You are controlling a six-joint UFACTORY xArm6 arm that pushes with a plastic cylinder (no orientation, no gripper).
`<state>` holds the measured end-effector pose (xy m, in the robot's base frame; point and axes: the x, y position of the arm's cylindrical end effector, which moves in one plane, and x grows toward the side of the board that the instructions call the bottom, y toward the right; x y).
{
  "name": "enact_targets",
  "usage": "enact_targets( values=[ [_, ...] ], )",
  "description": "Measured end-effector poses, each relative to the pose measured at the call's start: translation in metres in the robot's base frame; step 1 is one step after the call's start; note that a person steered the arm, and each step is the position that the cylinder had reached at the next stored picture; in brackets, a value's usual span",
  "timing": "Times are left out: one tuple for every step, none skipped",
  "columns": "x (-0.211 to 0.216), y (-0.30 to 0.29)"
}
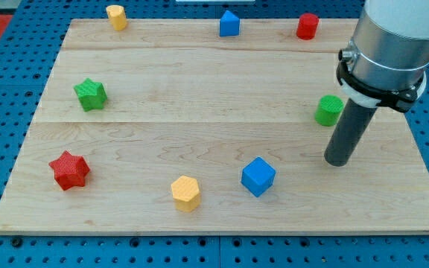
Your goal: Move the cube into the green star
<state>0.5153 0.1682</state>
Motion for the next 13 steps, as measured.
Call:
enact_targets(
  values=[
    [0.034, -0.004],
    [0.066, -0.014],
    [0.067, -0.051],
    [0.014, -0.136],
    [0.007, -0.203],
    [-0.038, -0.267],
    [-0.071, -0.358],
    [-0.060, -0.352],
    [-0.086, -0.412],
    [-0.107, -0.428],
    [-0.120, -0.433],
    [-0.127, -0.441],
    [-0.129, -0.442]
  ],
)
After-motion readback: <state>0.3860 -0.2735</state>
